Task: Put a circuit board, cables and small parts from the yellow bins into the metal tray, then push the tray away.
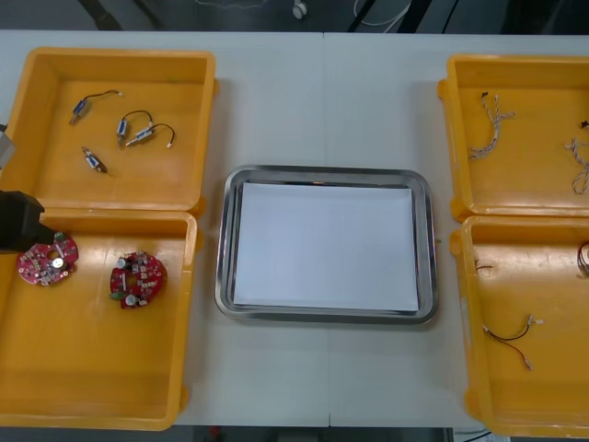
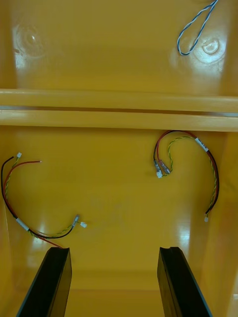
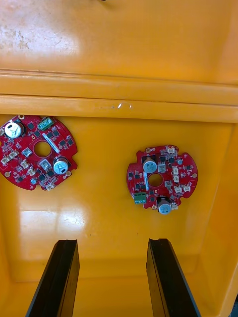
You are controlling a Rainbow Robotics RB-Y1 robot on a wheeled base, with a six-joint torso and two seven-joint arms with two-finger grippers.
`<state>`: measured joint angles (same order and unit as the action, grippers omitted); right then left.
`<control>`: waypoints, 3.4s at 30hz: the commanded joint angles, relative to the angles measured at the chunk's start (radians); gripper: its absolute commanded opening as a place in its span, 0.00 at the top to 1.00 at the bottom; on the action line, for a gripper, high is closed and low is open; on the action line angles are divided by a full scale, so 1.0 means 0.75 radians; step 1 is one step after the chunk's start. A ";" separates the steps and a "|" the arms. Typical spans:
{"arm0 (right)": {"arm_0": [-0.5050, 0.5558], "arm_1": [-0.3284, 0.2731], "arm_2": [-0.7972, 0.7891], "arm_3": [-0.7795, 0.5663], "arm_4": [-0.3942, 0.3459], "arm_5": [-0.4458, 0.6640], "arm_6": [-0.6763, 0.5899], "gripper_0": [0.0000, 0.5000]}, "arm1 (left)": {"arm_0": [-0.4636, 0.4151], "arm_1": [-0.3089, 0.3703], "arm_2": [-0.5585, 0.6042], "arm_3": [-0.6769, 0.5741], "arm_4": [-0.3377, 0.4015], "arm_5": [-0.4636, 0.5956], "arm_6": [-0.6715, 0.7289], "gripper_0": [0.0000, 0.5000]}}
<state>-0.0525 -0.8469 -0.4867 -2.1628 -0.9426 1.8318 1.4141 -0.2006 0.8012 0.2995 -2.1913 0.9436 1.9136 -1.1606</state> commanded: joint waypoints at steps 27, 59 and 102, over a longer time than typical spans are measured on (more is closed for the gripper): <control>0.019 0.006 -0.024 -0.033 0.011 0.000 -0.020 0.00 | -0.039 0.059 -0.009 -0.007 0.008 0.008 -0.042 0.20; 0.019 0.006 -0.024 -0.033 0.011 0.000 -0.020 0.00 | -0.039 0.059 -0.009 -0.007 0.008 0.008 -0.042 0.20; 0.019 0.006 -0.024 -0.033 0.011 0.000 -0.020 0.00 | -0.039 0.059 -0.009 -0.007 0.008 0.008 -0.042 0.20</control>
<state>-0.0525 -0.8469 -0.4867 -2.1628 -0.9426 1.8318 1.4141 -0.2006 0.8012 0.2995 -2.1913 0.9436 1.9136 -1.1606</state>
